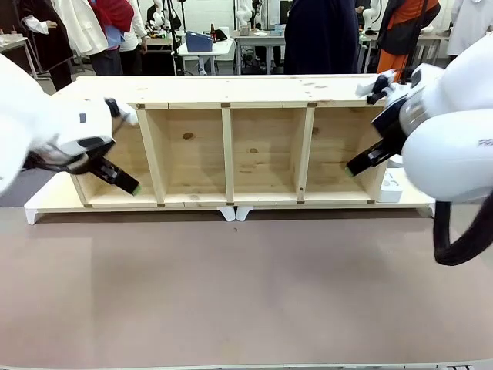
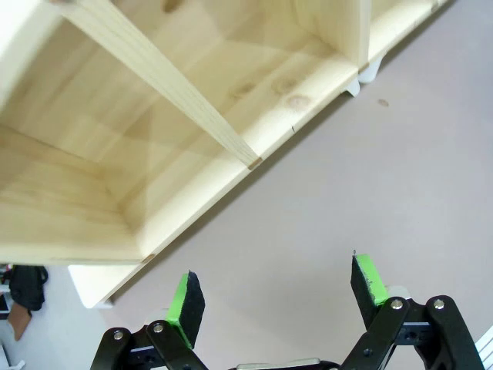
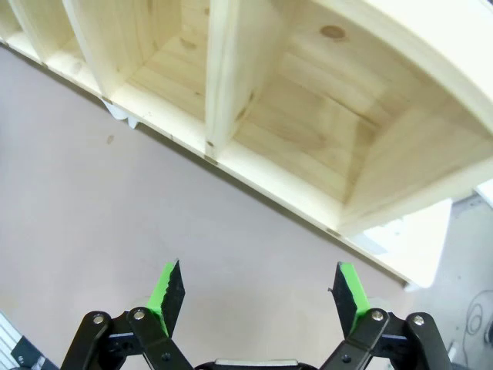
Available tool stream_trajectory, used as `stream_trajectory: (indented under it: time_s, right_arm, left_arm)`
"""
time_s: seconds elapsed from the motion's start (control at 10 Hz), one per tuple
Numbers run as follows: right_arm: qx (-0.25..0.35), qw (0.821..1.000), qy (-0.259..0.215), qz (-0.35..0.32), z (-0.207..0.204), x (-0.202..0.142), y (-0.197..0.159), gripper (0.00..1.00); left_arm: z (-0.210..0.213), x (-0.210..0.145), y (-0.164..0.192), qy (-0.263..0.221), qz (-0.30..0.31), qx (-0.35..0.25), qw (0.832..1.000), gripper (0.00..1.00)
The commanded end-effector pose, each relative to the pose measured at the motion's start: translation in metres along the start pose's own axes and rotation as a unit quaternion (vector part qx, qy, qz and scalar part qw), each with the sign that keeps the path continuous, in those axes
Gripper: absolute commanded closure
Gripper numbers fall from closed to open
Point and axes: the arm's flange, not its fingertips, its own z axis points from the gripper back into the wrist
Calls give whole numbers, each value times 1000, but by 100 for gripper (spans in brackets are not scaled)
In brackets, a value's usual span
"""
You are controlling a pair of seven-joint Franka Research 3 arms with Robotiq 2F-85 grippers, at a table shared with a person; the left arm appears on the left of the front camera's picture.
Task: Perform cable management.
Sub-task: When the cord part of the Power Cable appears at the lower middle area of the table and stops, grasp the cord part of the Power Cable.
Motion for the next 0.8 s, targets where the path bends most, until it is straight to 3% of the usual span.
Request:
stream_trajectory:
  time_s: [0.0,0.3,0.7]
  right_arm:
    - [-16,999,29,5,33,-104,25,0]
    - [-15,998,55,25,60,-119,22,0]
    - [-26,999,22,9,100,-155,-3,0]
  left_arm:
    - [46,-118,-31,3,49,32,998,0]
    - [84,-142,-15,16,63,50,997,0]
    - [125,-201,11,-14,70,39,997,0]
